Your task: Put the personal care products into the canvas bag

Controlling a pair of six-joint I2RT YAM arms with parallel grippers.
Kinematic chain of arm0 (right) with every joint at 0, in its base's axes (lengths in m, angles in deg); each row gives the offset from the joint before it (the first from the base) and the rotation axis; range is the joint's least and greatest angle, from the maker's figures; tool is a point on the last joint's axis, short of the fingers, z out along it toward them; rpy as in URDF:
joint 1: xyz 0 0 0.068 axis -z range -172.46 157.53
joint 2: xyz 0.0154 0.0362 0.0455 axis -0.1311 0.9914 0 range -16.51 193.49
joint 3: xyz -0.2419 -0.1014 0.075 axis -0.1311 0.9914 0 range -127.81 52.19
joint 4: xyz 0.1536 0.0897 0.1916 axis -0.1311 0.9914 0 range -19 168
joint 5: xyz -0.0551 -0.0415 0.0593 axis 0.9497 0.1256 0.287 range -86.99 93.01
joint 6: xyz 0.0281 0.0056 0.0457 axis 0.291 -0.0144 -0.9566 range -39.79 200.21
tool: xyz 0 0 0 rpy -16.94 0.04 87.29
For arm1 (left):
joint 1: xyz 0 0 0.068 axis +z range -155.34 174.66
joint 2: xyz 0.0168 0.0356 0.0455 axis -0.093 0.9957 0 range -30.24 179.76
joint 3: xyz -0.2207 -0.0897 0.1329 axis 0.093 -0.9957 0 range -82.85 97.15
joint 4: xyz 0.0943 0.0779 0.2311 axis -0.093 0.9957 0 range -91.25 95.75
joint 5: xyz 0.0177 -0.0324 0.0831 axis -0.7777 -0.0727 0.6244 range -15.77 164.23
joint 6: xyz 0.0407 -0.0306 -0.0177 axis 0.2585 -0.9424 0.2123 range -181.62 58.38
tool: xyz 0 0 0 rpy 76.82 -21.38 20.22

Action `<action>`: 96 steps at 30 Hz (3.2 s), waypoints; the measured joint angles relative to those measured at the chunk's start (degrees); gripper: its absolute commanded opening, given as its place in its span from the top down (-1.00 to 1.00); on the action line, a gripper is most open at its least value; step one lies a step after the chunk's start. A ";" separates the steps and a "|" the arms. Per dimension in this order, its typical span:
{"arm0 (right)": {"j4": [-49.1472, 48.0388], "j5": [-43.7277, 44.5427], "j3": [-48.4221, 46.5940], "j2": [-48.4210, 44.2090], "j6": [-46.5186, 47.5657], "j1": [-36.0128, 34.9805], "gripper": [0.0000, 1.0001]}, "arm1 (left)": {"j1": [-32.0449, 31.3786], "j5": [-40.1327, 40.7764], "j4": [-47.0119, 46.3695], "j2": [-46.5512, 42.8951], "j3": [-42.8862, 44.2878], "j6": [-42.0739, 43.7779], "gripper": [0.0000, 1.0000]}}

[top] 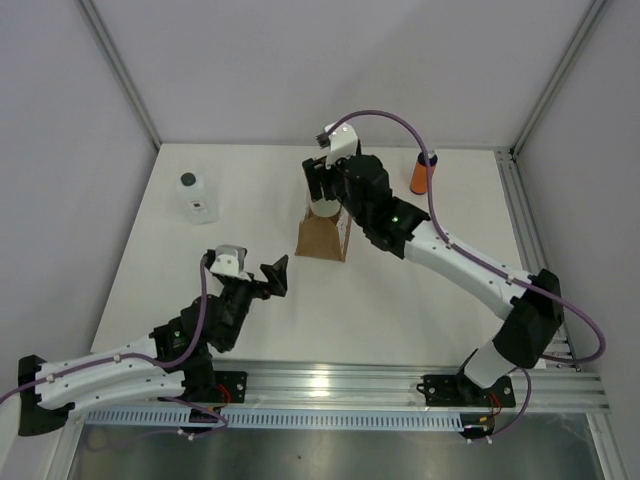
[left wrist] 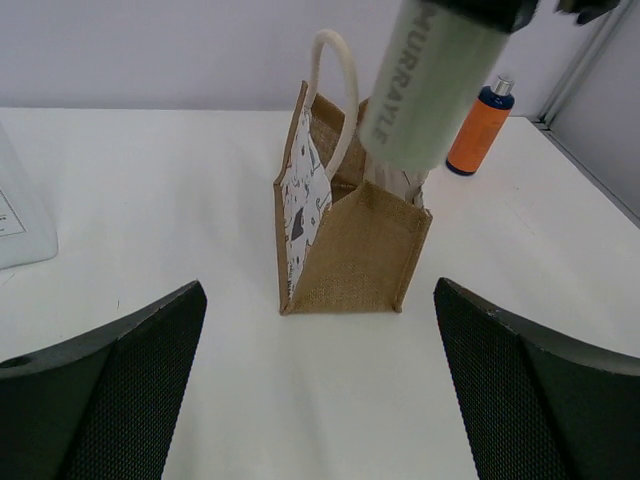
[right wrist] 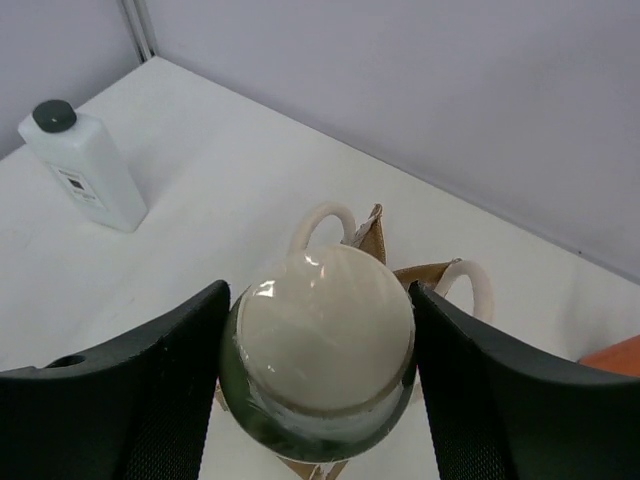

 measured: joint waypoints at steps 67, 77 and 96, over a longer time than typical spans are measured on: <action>6.32 -2.16 -5.40 -3.69 -3.13 19.12 -0.89 | 7.26 -4.92 7.85 10.03 2.71 -7.21 -0.99; 5.27 -4.17 -4.48 13.07 -3.15 33.16 -0.92 | 7.26 -6.45 8.07 7.63 2.73 -7.67 -0.99; 3.19 -5.53 -8.48 29.03 -3.13 37.92 -0.97 | 7.26 -6.75 8.11 9.70 2.78 -7.69 -0.99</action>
